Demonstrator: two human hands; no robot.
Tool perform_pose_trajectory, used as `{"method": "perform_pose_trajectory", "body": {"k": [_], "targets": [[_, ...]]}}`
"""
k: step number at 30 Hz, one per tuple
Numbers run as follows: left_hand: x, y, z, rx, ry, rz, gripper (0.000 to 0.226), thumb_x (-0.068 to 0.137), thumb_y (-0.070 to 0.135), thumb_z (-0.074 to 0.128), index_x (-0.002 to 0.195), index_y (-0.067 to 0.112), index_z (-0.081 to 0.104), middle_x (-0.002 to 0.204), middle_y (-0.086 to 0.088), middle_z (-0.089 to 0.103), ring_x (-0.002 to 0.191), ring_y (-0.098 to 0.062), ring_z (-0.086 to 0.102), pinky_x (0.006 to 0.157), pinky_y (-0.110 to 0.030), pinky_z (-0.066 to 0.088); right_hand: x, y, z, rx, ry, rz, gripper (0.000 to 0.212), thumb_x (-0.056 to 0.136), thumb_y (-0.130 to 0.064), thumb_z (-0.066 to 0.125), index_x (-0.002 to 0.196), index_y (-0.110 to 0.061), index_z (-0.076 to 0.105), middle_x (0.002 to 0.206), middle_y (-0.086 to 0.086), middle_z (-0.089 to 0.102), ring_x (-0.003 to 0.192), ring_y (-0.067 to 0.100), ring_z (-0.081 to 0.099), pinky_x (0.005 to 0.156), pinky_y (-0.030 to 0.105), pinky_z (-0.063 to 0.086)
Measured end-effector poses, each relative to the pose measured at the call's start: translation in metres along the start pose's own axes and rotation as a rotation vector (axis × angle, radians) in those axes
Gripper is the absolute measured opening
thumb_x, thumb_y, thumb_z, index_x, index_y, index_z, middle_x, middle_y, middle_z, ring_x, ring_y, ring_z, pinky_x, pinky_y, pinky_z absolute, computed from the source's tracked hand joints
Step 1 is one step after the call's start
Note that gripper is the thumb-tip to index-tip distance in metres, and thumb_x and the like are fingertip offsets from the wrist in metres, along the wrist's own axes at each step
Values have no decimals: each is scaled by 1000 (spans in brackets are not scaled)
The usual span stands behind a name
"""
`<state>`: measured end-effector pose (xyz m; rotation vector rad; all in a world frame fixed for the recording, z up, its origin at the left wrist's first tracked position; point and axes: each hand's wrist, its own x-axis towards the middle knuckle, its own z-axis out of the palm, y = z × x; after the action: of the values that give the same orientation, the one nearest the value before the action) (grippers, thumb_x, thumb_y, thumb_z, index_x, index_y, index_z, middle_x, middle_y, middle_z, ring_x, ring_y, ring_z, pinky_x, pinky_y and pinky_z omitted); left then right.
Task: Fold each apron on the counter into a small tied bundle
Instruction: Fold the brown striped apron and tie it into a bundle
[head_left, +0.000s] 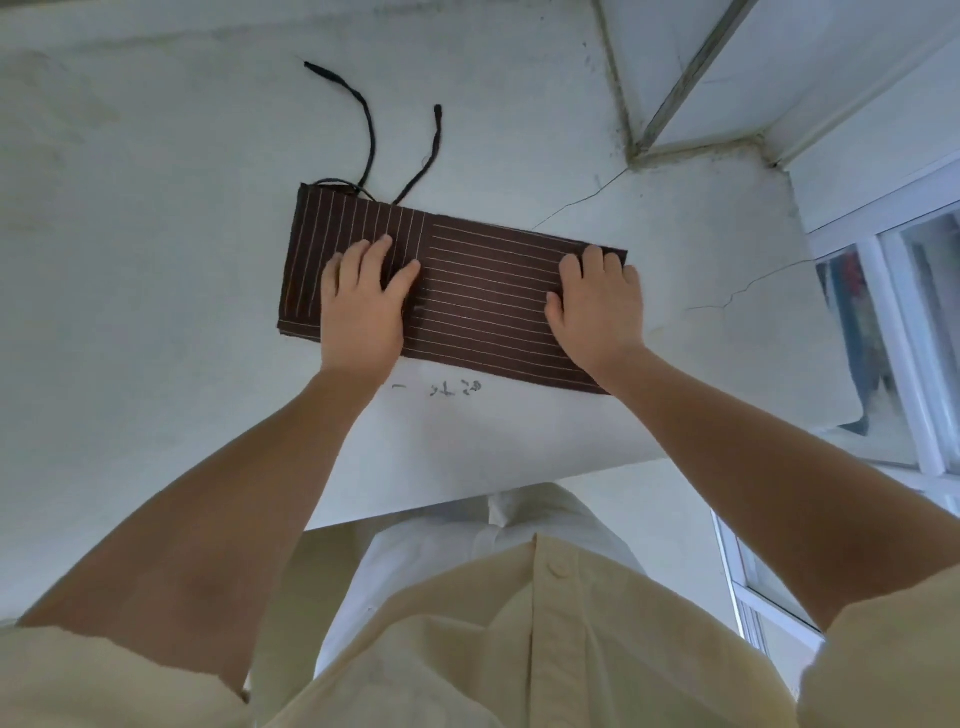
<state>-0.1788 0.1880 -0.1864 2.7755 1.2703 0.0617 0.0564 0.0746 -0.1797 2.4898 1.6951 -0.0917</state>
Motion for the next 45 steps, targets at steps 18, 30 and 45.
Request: {"method": "perform_pose_trajectory", "body": {"k": [18,30,45], "targets": [[-174,89,26,38,-155,138,103,74,55,74,154,30,14,158,-13,27,147,-34,20,118,-57,15,-111,22,-2,363,-262,-507,23,89,-22,53,67,-16,56,63,-5,54,62,17,53,61,31,44],[-211,75,4,-780,-157,-283,94,75,-27,47,138,43,49,151,13,38,145,-4,17,116,-18,9,-116,38,4,260,-326,-854,108,79,-10,67,156,-23,-7,162,-7,-18,149,7,-14,122,33,1],[-168,38,-25,-1070,-111,-937,48,100,52,35,75,13,46,79,-6,53,71,-18,48,69,-34,41,-102,-70,-12,724,-331,-154,38,102,-23,46,65,-11,47,63,4,51,62,20,46,63,32,35]]}}
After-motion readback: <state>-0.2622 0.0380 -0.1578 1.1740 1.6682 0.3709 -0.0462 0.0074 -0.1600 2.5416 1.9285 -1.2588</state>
